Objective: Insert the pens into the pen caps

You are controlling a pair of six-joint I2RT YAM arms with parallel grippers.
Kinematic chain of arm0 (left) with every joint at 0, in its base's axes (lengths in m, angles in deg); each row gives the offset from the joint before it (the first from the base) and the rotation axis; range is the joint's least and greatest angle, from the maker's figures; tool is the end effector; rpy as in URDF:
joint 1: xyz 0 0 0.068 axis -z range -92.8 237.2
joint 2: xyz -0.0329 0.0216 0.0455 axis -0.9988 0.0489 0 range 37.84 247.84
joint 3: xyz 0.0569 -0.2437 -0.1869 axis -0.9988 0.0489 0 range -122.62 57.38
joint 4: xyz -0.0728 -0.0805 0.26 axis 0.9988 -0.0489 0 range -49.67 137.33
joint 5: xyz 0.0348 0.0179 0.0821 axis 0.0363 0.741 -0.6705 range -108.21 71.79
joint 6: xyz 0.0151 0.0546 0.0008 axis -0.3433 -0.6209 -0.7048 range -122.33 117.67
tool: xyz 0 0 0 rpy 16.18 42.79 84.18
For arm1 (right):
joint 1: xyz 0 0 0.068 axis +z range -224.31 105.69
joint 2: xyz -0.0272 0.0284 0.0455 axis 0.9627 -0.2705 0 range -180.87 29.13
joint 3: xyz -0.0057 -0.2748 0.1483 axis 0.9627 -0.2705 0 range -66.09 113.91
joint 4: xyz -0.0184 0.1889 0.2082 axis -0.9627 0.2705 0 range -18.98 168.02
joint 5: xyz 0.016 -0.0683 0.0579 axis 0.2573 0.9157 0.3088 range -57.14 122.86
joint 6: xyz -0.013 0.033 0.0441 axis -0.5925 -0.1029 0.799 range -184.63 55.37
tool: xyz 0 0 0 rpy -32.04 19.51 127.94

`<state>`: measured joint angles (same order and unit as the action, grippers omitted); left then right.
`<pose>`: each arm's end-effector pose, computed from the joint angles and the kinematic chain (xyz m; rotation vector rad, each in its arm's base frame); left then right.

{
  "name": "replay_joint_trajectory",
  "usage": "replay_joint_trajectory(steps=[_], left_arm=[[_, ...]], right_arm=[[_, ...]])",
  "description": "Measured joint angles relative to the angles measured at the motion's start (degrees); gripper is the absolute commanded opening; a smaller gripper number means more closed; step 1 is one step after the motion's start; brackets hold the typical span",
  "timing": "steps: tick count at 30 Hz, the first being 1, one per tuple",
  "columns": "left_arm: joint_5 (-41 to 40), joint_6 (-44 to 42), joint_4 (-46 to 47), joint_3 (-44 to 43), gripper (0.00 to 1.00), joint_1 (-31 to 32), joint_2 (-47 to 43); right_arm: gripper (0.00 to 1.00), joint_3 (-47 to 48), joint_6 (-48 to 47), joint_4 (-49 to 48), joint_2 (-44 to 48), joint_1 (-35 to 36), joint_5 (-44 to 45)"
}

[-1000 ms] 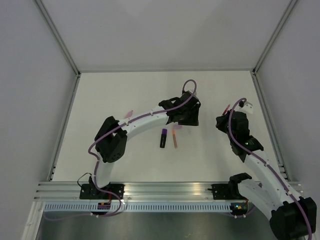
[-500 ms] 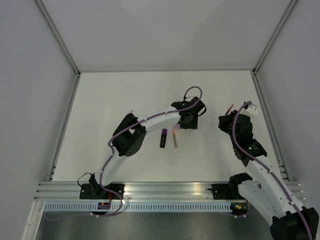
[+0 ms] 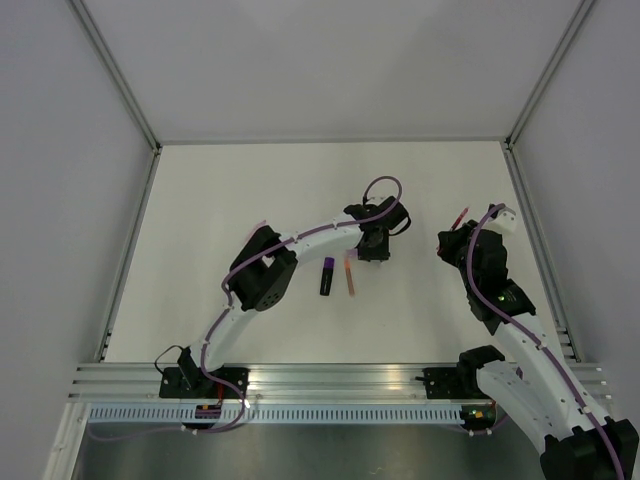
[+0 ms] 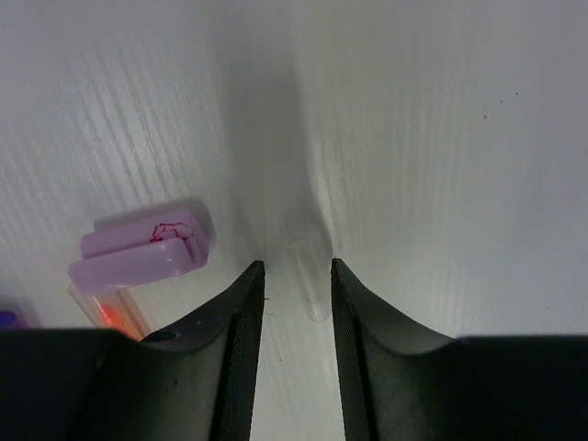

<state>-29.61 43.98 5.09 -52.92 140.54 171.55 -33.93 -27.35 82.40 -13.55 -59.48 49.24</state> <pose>0.3320 -0.4330 0.1800 0.1078 2.7034 -0.2720 0.1701 0.0334 0.2887 0.5633 1.8674 0.3252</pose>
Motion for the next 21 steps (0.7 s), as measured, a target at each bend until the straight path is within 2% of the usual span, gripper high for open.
replay_joint_trajectory(steps=[13, 21], left_arm=[[-0.02, 0.59, -0.09, -0.61, 0.33, -0.76, 0.52], [0.66, 0.68, -0.11, -0.76, 0.37, -0.76, 0.61]], right_arm=[[0.0, -0.46, -0.02, -0.09, 0.63, 0.0, 0.0], [0.0, -0.74, -0.04, -0.04, 0.68, 0.0, -0.07]])
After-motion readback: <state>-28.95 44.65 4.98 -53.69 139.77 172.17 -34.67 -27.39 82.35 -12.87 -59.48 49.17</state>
